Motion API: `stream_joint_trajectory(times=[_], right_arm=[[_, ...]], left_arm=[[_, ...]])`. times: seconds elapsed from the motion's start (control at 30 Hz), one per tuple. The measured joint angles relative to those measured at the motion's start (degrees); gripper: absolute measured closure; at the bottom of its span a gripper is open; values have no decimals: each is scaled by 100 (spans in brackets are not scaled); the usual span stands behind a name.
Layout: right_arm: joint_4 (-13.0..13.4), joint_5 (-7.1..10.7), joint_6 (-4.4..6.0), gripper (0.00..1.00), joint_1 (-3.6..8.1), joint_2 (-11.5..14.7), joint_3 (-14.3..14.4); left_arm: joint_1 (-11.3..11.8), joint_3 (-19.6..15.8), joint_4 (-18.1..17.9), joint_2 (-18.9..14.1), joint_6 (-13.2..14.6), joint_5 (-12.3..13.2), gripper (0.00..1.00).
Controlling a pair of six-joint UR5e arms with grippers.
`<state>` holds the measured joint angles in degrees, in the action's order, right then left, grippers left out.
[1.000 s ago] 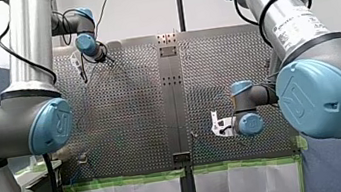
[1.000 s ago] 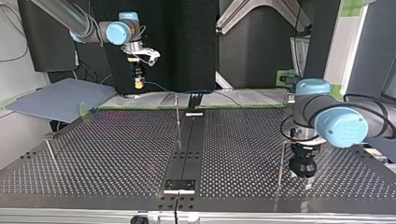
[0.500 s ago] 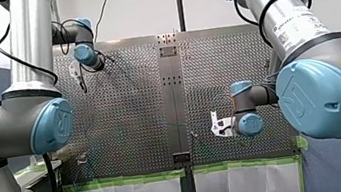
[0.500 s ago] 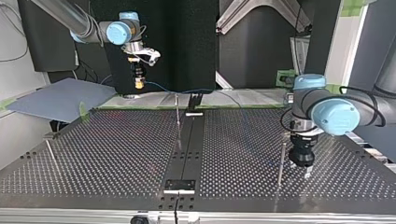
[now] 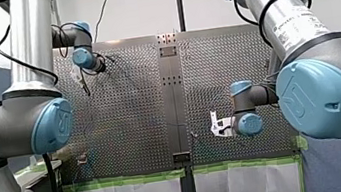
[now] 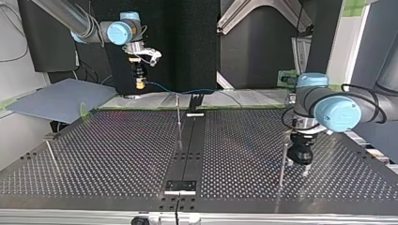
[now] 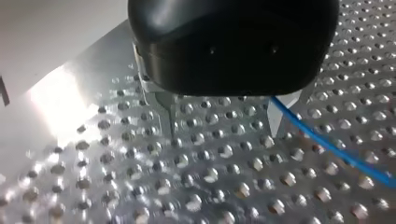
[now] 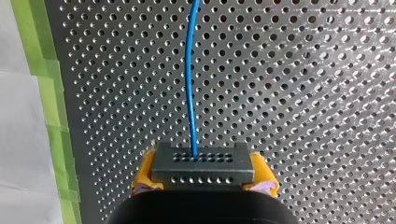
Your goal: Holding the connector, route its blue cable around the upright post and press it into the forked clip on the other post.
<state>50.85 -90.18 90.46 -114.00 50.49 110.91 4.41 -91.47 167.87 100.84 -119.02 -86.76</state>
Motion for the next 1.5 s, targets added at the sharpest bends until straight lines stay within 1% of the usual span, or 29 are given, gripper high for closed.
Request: stream_joint_trajectory(times=[0.2, 0.3, 0.53, 0.63, 0.7, 0.83, 1.17, 1.37, 1.5], right_arm=[[11, 0, 0, 100, 0, 0, 1], [14, 0, 0, 100, -2, 0, 1], [13, 0, 0, 100, 0, -1, 3], [13, 0, 0, 100, 1, -2, 2], [13, 0, 0, 100, 0, -1, 2], [13, 0, 0, 100, 0, -1, 2], [13, 0, 0, 100, -1, -1, 1], [13, 0, 0, 100, -1, 1, 1], [20, 0, 0, 100, 0, -3, 1]], left_arm=[[270, -167, 93, -1, -277, 275, 2], [365, -237, 97, -2, -421, 421, 2], [427, -279, 100, -7, -743, 745, 2], [428, -279, 103, -8, -824, 883, 2], [428, -280, 105, -13, -841, 962, 2], [431, -285, 106, -29, -849, 1021, 2], [448, -296, 124, -205, -837, 952, 2], [435, -318, 289, -309, -671, 941, 2], [458, -448, 324, -388, -613, 980, 2]])
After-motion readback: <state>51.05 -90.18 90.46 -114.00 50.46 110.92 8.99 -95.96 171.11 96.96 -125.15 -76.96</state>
